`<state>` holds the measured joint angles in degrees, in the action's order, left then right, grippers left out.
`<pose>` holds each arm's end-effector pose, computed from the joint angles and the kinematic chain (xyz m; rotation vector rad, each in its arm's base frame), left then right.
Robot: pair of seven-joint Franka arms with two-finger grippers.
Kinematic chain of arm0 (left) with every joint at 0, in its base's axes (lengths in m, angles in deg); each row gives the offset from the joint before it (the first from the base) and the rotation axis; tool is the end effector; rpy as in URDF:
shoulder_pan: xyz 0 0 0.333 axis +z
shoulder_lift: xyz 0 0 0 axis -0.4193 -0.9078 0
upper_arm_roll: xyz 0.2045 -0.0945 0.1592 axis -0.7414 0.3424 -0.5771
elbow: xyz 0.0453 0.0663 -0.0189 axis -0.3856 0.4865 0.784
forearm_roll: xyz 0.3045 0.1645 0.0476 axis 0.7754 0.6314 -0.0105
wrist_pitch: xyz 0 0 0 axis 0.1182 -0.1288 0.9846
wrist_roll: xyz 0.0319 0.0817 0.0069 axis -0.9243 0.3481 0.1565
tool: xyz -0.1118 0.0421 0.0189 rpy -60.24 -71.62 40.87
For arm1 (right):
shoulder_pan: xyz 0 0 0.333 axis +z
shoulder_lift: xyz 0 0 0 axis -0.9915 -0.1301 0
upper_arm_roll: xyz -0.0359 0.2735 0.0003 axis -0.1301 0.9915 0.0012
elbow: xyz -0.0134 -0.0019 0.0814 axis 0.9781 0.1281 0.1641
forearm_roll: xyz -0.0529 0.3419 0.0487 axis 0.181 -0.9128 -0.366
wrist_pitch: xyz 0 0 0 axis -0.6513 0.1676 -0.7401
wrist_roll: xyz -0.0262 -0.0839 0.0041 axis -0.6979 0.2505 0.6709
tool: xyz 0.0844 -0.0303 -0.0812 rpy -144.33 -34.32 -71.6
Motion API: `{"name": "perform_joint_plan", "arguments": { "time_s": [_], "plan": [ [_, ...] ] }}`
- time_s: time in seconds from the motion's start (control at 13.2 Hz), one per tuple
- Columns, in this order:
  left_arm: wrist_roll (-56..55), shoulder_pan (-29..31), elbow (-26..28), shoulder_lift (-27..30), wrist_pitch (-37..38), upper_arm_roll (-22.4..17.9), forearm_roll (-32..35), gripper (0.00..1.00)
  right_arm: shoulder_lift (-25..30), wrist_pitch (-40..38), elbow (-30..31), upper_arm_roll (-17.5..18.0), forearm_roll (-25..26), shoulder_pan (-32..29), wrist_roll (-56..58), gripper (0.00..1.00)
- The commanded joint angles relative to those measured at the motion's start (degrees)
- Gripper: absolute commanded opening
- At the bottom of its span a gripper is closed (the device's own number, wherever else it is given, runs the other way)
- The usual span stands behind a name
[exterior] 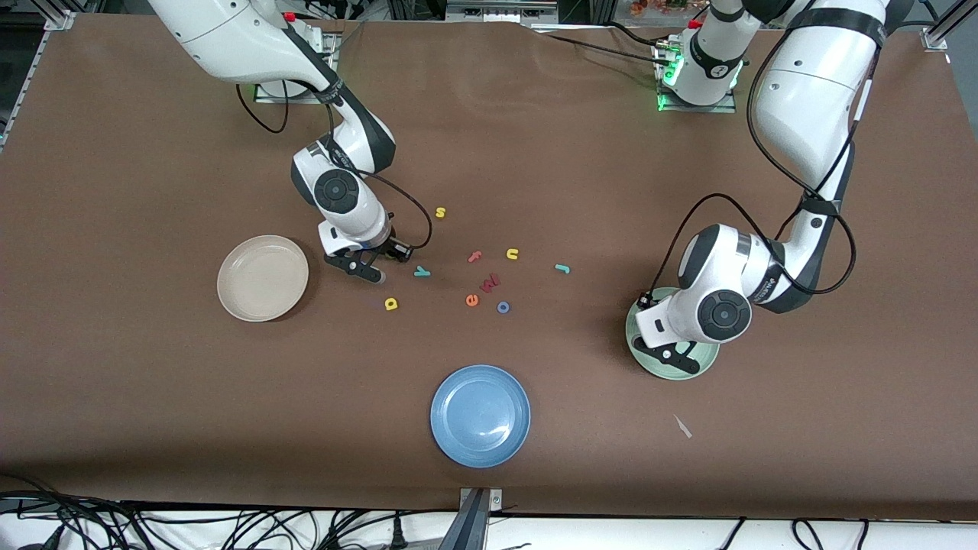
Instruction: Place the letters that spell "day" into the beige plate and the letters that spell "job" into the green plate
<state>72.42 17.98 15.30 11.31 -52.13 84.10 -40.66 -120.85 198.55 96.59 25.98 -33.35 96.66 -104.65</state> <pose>0.5997 -0.1602 0.1970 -3.0362 0.5972 0.4087 0.4627 0.2798 0.1632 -3.0632 0.6078 0.1052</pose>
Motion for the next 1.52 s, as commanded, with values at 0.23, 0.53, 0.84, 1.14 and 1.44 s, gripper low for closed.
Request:
{"name": "perform_joint_plan", "arguments": {
  "time_s": [0.23, 0.53, 0.84, 1.14, 1.44],
  "plan": [
    [-33.3, -2.8, 0.3, 1.5, 0.5, 5.3, -1.3, 1.00, -0.8, 0.0, -0.9, -0.4, 1.3, 0.5, -1.1, 0.28],
    [-58.9, -7.0, 0.3, 0.6, -0.1, 7.2, -1.3, 1.00, -1.0, -0.2, -1.2, -0.4, 1.3, 0.5, -1.2, 0.21],
    [-82.3, -10.2, 3.8, 0.3, -5.7, 7.1, -0.7, 1.00, -1.0, -2.7, -2.9, -0.4, 1.3, 0.5, -1.0, 0.09],
    [-103.6, -11.9, 7.7, 2.3, -9.0, 7.0, 0.1, 1.00, -0.3, -11.0, -8.6, -0.3, 2.2, 0.4, 0.4, 0.02],
    [-112.5, -13.2, 12.3, 2.4, -13.2, 7.1, 4.7, 0.79, 3.5, -17.1, -9.5, -2.7, 2.0, -0.2, 9.7, 0.02]
  ]
}}
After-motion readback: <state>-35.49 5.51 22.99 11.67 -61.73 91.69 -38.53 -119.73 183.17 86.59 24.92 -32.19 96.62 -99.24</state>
